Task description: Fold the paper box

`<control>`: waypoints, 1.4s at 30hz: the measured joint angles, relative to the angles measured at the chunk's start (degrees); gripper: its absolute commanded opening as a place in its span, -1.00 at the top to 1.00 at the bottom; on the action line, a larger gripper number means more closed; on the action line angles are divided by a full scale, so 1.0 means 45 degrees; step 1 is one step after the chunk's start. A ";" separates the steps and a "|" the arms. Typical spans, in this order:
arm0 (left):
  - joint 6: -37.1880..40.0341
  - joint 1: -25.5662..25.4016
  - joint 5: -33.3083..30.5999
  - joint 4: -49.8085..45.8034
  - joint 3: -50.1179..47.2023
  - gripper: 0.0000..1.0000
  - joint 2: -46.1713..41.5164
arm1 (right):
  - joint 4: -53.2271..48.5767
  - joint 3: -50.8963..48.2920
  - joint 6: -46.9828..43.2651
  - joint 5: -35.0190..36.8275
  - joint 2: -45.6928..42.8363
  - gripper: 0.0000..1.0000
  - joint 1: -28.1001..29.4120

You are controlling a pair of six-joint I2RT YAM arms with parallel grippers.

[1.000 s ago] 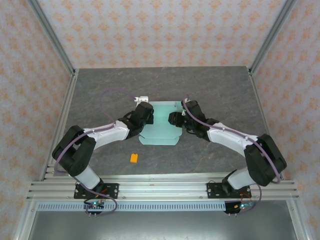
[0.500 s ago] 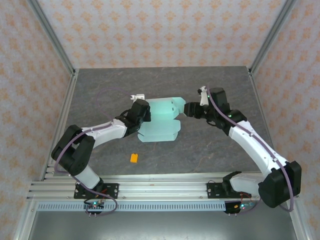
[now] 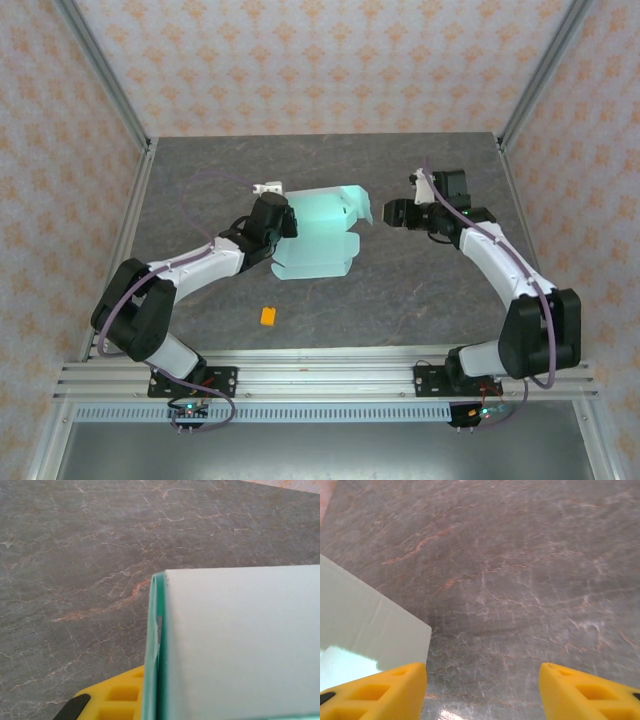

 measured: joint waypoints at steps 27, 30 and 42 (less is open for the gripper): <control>0.0044 0.0000 0.0525 -0.0296 0.0005 1.00 0.0000 | 0.2380 0.0005 -0.2793 -0.4483 0.1928 -0.11 0.0884; 0.0044 0.0000 0.0646 -0.0296 0.0005 1.00 0.0000 | 0.2375 0.0005 -0.2871 -0.4716 0.1928 -0.10 0.0967; 0.0044 -0.0010 0.0724 -0.0296 0.0015 1.00 0.0000 | 0.2365 0.0238 -0.3011 -0.4930 0.1962 -0.05 0.1418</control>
